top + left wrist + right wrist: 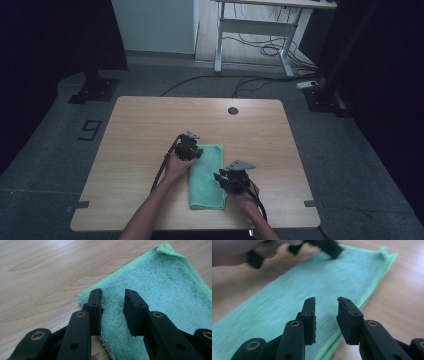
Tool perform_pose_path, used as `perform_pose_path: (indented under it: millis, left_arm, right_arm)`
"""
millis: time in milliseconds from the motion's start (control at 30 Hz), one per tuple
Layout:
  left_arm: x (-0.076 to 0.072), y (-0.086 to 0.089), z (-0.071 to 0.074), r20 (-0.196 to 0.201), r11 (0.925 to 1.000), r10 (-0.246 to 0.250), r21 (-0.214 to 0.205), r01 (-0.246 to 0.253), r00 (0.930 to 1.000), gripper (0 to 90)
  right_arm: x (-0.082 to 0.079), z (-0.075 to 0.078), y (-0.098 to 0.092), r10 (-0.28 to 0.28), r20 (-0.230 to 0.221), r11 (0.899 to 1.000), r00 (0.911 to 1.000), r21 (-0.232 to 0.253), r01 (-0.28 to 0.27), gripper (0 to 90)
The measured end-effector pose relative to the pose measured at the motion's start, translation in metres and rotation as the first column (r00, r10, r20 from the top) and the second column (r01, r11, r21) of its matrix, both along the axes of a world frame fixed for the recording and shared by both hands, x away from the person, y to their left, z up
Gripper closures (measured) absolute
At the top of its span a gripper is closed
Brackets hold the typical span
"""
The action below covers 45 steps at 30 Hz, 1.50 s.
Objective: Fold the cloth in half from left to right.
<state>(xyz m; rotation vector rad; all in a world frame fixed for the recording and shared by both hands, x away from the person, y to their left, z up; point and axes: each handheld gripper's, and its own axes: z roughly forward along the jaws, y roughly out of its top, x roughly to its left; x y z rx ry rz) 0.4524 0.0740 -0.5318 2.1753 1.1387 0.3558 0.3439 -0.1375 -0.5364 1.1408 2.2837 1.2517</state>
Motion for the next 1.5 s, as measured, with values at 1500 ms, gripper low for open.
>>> perform_pose_path:
  millis: [1500]
  left_arm:
    - [-0.001,0.016,-0.005,-0.015,0.9993,0.013,-0.033,-0.014,0.9998,71.4]
  right_arm:
    - [0.055,0.015,0.014,-0.059,0.020,0.998,0.9980,0.028,0.059,63.3]
